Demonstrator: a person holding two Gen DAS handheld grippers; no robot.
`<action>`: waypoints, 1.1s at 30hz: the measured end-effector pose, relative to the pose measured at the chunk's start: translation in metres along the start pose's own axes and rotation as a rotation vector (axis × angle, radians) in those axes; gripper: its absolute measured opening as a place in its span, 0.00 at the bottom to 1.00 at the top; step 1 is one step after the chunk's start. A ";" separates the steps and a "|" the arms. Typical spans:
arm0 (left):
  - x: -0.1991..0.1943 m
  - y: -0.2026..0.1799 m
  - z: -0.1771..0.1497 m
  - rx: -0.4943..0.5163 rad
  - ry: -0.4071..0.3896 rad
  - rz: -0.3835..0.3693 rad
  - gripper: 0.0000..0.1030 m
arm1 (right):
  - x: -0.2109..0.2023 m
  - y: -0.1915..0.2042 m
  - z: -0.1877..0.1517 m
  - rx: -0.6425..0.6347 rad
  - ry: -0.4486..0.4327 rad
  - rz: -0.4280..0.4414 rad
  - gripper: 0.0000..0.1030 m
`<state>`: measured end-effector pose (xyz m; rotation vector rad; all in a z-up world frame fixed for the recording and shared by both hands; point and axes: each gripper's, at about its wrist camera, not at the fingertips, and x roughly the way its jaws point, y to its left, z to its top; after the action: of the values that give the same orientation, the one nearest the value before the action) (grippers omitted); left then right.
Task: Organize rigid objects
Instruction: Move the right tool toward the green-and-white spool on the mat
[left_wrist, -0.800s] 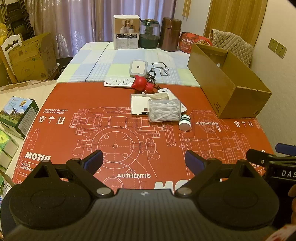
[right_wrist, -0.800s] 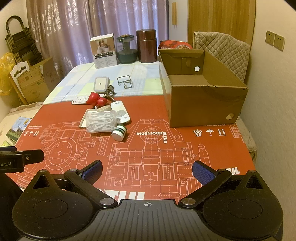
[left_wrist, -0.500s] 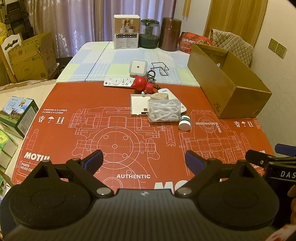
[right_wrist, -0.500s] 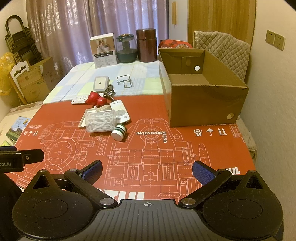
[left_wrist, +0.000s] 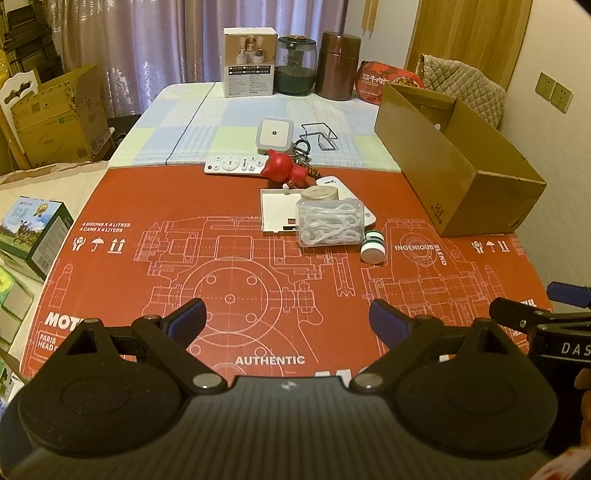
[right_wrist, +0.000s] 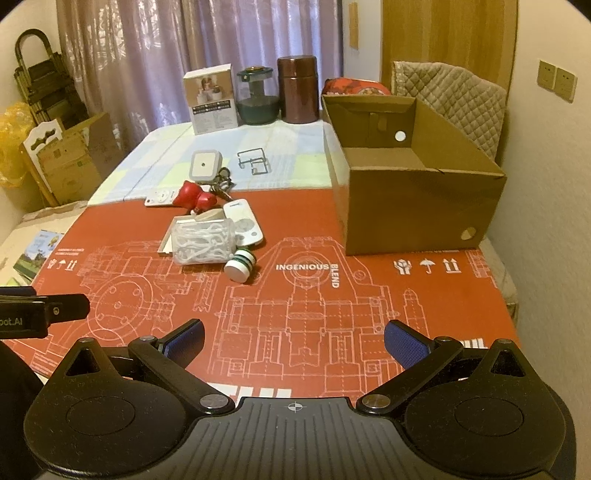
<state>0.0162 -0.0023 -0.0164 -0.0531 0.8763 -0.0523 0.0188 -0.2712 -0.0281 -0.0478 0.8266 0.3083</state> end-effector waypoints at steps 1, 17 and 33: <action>0.002 0.001 0.002 0.005 -0.002 -0.001 0.90 | 0.002 0.001 0.001 -0.007 -0.005 0.004 0.98; 0.068 0.013 0.048 0.146 0.000 -0.040 0.88 | 0.068 0.008 0.025 -0.250 -0.054 0.140 0.97; 0.142 0.015 0.062 0.322 0.067 -0.163 0.88 | 0.170 0.028 0.042 -0.641 0.052 0.343 0.62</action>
<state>0.1551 0.0044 -0.0864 0.1798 0.9201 -0.3486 0.1486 -0.1956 -0.1216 -0.5176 0.7582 0.8915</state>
